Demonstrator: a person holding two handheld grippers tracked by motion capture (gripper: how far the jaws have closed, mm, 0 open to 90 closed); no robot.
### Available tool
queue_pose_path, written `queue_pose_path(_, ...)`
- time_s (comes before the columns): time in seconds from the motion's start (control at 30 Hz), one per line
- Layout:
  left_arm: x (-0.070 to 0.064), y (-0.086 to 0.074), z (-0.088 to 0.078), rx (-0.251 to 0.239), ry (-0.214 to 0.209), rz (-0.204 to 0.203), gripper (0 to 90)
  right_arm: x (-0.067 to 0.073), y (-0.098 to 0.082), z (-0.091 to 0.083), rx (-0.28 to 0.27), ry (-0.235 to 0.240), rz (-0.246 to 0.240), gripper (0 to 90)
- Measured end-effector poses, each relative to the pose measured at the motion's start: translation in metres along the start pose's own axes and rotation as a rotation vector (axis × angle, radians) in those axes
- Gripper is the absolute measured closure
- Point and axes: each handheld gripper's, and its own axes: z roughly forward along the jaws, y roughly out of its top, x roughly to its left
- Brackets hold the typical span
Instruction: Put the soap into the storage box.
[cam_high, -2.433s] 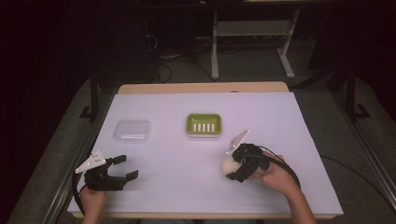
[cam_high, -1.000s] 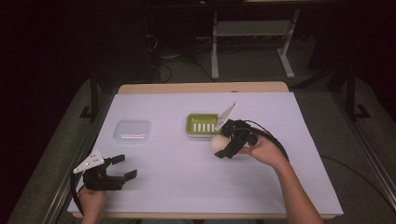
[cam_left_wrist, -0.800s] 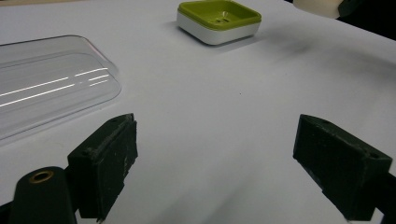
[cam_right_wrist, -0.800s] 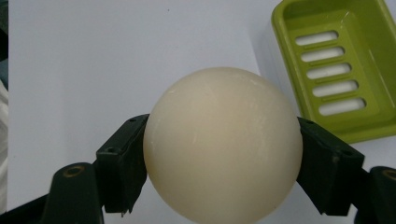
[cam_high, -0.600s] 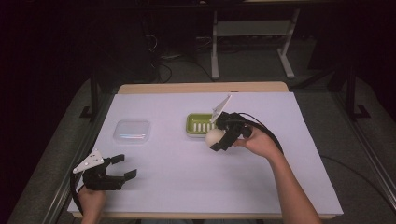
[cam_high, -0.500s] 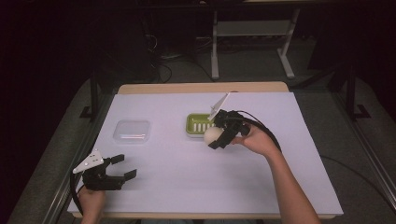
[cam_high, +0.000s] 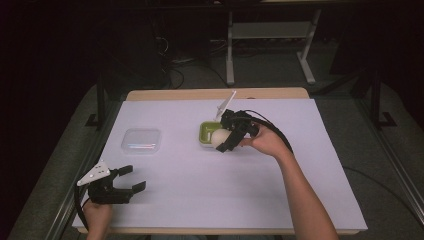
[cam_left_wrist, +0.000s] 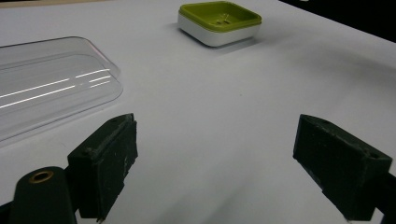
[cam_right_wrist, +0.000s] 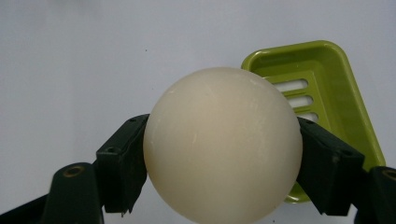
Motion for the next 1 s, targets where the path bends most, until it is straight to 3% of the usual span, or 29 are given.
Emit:
queue_pose_path(0.33, 0.001, 0.000, 0.000, 0.008, -0.003, 0.005, 13.2, -0.009, 0.004, -0.001, -0.007, 0.000, 0.004, 24.4)
queue_pose_path(0.73, 0.001, 0.000, 0.000, 0.002, -0.004, 0.004, 13.2, -0.020, 0.024, -0.009, -0.016, -0.027, -0.010, 24.4)
queue_pose_path(1.0, 0.002, -0.001, 0.000, 0.004, -0.004, 0.004, 13.1, -0.028, 0.027, -0.001, 0.005, -0.024, 0.008, 24.4)
